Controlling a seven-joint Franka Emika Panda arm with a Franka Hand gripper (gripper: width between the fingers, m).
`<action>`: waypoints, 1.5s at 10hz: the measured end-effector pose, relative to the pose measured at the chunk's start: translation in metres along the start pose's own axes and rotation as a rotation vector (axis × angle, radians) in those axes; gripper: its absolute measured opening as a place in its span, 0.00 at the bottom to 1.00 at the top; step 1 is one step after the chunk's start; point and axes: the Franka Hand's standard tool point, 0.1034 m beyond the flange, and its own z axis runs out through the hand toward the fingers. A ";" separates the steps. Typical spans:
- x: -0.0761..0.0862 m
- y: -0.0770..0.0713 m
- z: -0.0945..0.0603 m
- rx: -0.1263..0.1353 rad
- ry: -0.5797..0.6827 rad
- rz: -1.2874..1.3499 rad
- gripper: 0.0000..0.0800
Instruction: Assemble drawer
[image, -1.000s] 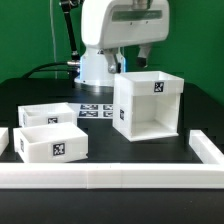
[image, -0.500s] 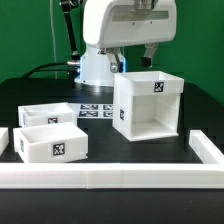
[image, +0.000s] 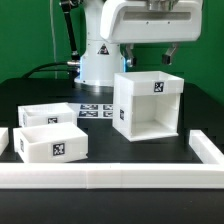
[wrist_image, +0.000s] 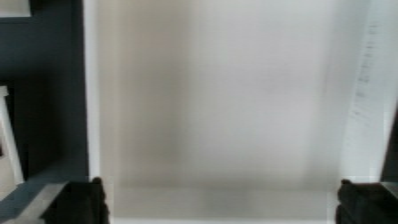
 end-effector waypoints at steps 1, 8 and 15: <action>0.000 0.001 0.001 0.001 -0.001 0.003 0.81; -0.018 -0.028 0.021 0.072 -0.013 0.076 0.81; -0.016 -0.054 0.037 0.068 0.012 0.065 0.81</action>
Offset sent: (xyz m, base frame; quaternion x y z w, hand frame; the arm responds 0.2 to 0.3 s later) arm 0.0000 0.0000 0.0000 0.0000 0.0000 0.0000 1.0000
